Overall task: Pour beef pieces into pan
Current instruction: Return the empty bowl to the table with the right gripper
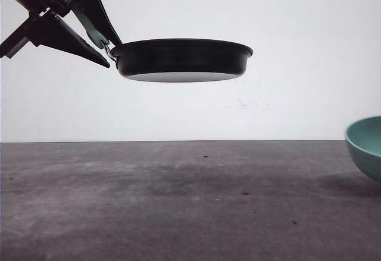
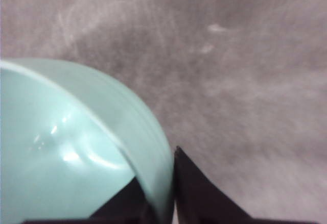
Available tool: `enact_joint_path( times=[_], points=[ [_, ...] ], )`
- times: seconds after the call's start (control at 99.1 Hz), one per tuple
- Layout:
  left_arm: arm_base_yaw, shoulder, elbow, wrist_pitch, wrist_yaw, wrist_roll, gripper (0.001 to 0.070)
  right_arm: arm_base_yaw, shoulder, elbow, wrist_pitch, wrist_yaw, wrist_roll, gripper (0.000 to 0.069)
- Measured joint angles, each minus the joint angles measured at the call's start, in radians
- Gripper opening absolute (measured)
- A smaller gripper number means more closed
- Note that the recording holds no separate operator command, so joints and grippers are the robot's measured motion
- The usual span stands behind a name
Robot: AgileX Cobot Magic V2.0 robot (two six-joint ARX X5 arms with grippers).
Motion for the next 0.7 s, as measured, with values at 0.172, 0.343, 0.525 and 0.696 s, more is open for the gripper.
enact_joint_path(
  times=[0.172, 0.343, 0.525, 0.696],
  points=[
    [0.0, 0.0, 0.0, -0.009, 0.0, 0.0, 0.0136, 0.0, 0.053, 0.003, 0.014, -0.014, 0.002, 0.0021],
    [0.0, 0.0, 0.0, -0.03, 0.0, 0.0, 0.0136, -0.001, 0.077, 0.008, 0.021, -0.025, 0.006, 0.0021],
    [0.0, 0.0, 0.0, -0.037, 0.0, 0.003, 0.0136, -0.001, 0.08, 0.008, 0.029, -0.026, 0.006, 0.0024],
    [0.0, 0.0, 0.0, -0.038, -0.005, 0.004, 0.0136, -0.001, 0.084, 0.008, 0.051, -0.031, 0.006, 0.0225]
  ],
)
